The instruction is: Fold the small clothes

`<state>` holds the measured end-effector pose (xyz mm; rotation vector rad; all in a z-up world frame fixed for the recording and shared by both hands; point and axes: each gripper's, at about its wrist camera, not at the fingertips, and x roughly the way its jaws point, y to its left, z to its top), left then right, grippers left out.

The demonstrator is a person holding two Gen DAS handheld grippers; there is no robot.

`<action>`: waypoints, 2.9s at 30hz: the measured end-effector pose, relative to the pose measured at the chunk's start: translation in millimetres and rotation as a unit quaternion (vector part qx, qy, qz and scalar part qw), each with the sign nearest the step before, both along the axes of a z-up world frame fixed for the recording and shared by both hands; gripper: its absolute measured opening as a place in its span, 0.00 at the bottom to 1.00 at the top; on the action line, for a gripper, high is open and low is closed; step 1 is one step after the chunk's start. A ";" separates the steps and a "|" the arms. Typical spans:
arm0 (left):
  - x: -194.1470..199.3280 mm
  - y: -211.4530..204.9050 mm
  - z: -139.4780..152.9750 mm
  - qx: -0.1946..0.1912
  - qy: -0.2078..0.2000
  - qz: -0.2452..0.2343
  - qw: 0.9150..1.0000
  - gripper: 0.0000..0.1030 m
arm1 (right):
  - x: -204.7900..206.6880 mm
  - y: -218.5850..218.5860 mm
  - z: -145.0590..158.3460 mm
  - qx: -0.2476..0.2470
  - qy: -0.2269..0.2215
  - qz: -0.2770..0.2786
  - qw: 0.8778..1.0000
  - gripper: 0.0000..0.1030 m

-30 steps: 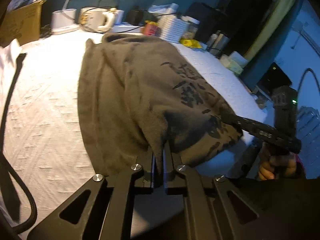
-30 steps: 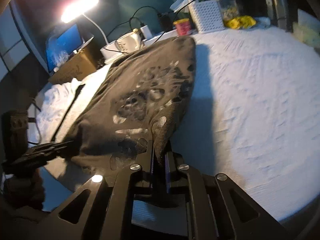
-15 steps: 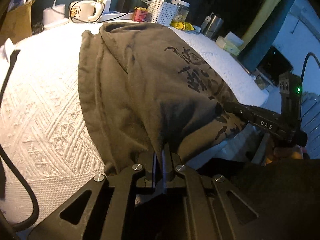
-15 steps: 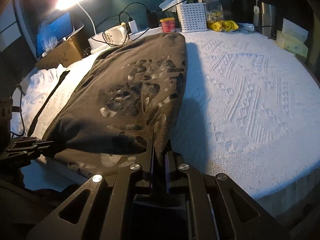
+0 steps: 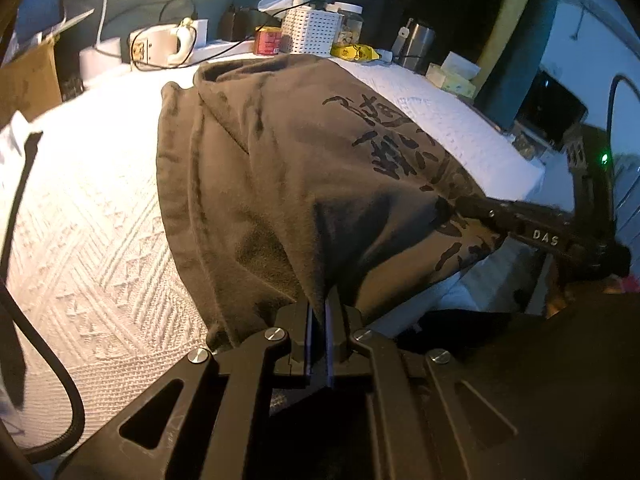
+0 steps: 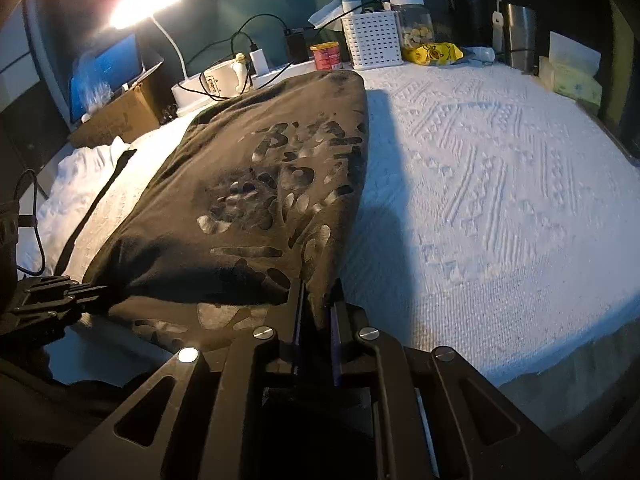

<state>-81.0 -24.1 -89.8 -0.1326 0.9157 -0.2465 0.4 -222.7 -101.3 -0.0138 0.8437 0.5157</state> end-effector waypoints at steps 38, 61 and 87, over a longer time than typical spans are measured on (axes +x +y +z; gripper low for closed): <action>64.4 39.8 39.1 0.010 0.004 0.092 0.996 0.59 | 40.9 -13.3 27.8 0.005 0.042 -0.010 0.999 0.49; 143.5 102.1 36.2 -0.034 0.006 0.156 0.987 0.59 | 146.3 -37.7 33.6 -0.026 0.043 -0.051 0.997 0.49; 209.0 113.2 -1.5 -0.077 0.037 0.139 0.987 0.72 | 244.1 16.9 19.9 0.008 0.044 -0.011 0.999 0.58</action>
